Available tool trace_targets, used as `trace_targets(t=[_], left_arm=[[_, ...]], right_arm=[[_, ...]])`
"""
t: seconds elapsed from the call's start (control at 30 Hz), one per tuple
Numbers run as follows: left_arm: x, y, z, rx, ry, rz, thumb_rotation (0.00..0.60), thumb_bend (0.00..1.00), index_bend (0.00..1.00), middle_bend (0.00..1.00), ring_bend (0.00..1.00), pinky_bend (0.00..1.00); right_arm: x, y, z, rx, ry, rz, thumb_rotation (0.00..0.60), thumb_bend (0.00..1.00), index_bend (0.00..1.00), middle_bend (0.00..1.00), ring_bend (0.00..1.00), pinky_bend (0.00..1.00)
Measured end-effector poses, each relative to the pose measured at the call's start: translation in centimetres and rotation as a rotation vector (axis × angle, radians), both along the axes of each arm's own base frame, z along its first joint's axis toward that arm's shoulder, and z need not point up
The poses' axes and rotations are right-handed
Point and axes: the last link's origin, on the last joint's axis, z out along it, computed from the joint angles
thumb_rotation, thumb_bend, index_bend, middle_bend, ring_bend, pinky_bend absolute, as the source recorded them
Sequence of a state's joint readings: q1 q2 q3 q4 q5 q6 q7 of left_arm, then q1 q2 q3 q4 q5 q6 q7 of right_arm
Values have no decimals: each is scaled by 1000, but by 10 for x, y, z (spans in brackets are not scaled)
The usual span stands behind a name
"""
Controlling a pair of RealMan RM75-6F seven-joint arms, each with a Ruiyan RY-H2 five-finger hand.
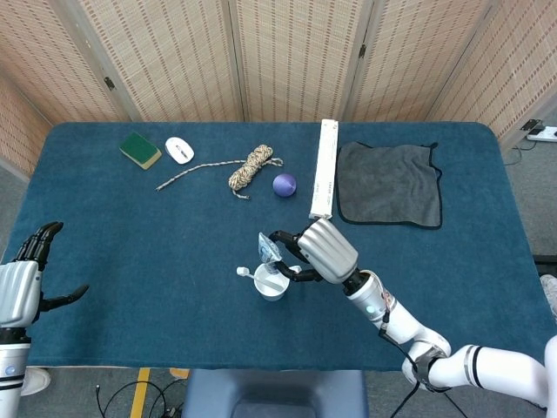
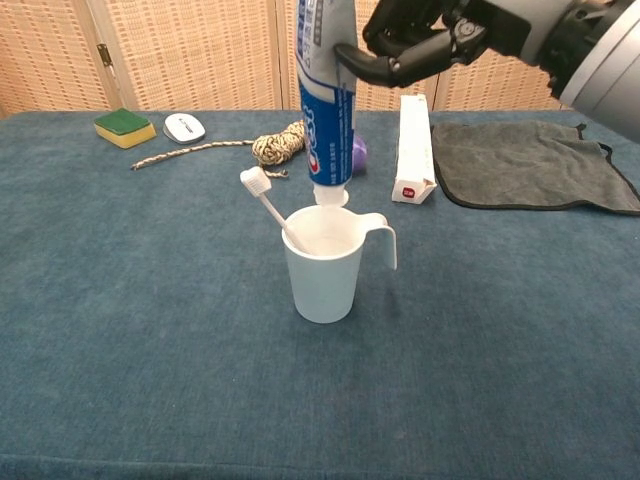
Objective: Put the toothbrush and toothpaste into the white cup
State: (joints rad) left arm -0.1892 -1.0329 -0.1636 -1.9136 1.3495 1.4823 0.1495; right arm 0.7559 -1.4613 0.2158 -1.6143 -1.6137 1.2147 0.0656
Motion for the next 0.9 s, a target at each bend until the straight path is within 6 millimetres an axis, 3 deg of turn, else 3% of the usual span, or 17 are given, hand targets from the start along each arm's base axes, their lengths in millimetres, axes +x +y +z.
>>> trace_targets(t=[0.23, 0.6, 0.7, 0.9], left_arm=[[-6, -3, 2, 4, -3, 18, 600, 120, 115, 148, 189, 441], [-10, -3, 0, -2, -5, 22, 600, 120, 115, 148, 189, 442], [-10, -3, 0, -4, -6, 22, 600, 119, 115, 148, 189, 441], [-11, -3, -1, -6, -7, 23, 600, 120, 115, 148, 189, 442]], right_arm=[[-4, 1, -24, 20, 49, -3, 600, 474, 732, 907, 1000, 984], [-19, 4, -43, 56, 91, -30, 600, 456, 731, 904, 1000, 984], [-23, 4, -46, 56, 112, -39, 600, 448, 654, 889, 1000, 983], [-28, 8, -50, 63, 147, -46, 600, 433, 386, 877, 1000, 984]])
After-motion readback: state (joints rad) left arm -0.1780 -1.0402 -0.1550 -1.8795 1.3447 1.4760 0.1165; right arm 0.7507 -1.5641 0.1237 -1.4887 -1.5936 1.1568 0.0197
